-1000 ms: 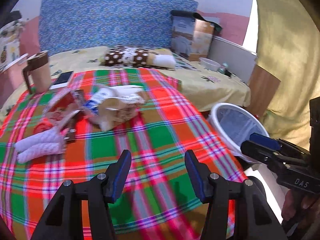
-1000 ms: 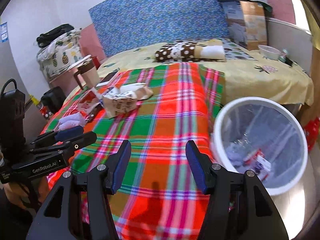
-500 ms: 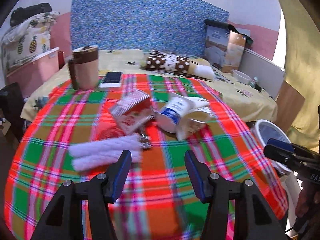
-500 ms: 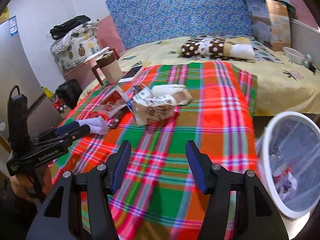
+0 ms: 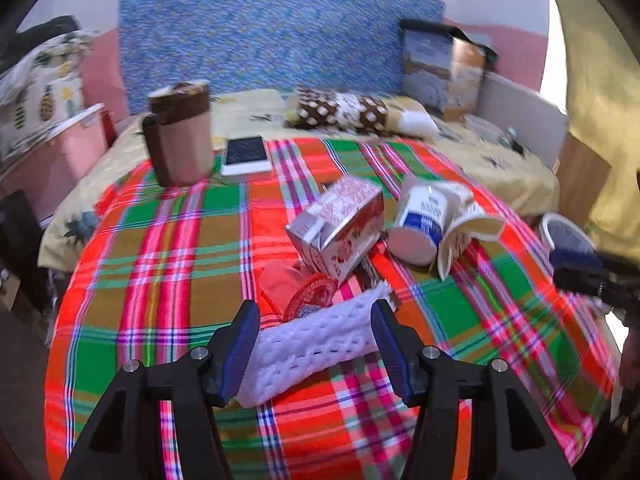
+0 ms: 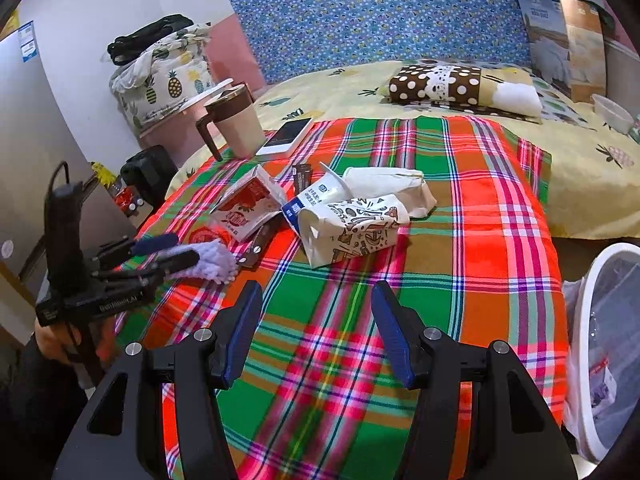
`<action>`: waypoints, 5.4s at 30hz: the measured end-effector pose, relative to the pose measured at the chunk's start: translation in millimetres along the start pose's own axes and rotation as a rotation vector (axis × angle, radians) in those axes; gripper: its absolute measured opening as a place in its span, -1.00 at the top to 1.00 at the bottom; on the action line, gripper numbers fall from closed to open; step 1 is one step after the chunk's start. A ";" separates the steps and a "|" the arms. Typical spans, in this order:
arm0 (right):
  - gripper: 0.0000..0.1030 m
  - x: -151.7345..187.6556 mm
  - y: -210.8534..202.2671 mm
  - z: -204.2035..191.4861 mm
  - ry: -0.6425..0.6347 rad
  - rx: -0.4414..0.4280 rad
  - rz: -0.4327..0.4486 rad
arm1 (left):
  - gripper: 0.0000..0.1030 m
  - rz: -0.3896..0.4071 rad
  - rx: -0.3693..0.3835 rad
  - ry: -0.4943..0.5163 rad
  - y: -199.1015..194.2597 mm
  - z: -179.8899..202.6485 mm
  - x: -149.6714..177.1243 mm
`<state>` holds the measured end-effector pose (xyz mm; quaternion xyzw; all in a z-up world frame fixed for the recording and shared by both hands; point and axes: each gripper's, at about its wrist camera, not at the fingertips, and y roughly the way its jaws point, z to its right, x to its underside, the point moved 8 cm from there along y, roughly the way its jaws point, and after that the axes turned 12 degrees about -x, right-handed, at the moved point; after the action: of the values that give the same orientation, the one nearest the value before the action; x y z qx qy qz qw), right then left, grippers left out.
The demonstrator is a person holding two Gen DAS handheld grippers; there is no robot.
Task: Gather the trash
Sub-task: 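Grasp the white foam net with the left tool while the right tool grasps the patterned paper cup, then carry the foam net and paper cup over the bin and open both tools, then pull both open tools back from the bin toward the bed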
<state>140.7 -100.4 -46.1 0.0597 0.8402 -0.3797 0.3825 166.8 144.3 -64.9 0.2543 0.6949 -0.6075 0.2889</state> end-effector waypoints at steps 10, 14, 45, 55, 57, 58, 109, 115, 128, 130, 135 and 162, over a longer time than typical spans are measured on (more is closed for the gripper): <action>-0.14 -13.5 14.9 16.2 0.212 -0.118 0.030 | -0.12 -0.028 0.016 0.130 4.8 9.4 19.5; -0.14 -18.1 25.0 19.6 0.336 -0.206 0.049 | -0.11 -0.029 0.001 0.132 9.5 7.8 20.2; 0.58 -17.3 11.6 12.1 0.235 -0.169 0.039 | 0.82 -0.052 0.050 -0.121 -24.7 31.2 24.8; 0.58 5.7 -11.3 15.6 -0.019 0.028 -0.020 | 0.83 -0.072 0.090 -0.172 -29.1 64.1 23.5; 0.58 11.0 -16.6 19.7 -0.018 0.038 -0.019 | 0.82 -0.066 0.093 -0.172 -31.7 70.8 21.2; 0.58 12.2 -18.7 22.3 -0.014 0.043 -0.017 | 0.83 -0.065 0.096 -0.172 -32.7 74.4 20.1; 0.57 70.5 -168.8 163.7 0.293 0.365 0.190 | 0.84 -0.025 0.418 0.186 -39.3 359.9 -41.7; 0.56 77.7 -171.2 176.8 0.323 0.370 0.166 | 0.83 -0.054 0.442 0.219 -28.9 389.2 -38.9; 0.34 85.0 -178.2 193.9 0.359 0.410 0.159 | 0.73 -0.092 0.459 0.272 -8.5 418.8 -34.1; 0.34 85.0 -180.0 193.8 0.360 0.414 0.165 | 0.61 -0.093 0.464 0.270 -9.1 419.2 -34.0; 0.34 82.9 -181.7 190.0 0.350 0.416 0.176 | 0.59 -0.085 0.463 0.266 -11.0 416.9 -36.4; -0.01 70.1 -177.1 145.3 0.260 0.368 0.227 | 0.57 -0.040 0.420 0.191 -49.3 351.0 -20.4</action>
<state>109.2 -337.9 -50.3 0.2705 0.7871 -0.4698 0.2942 178.9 -210.1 -49.4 0.3515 0.5824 -0.7174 0.1503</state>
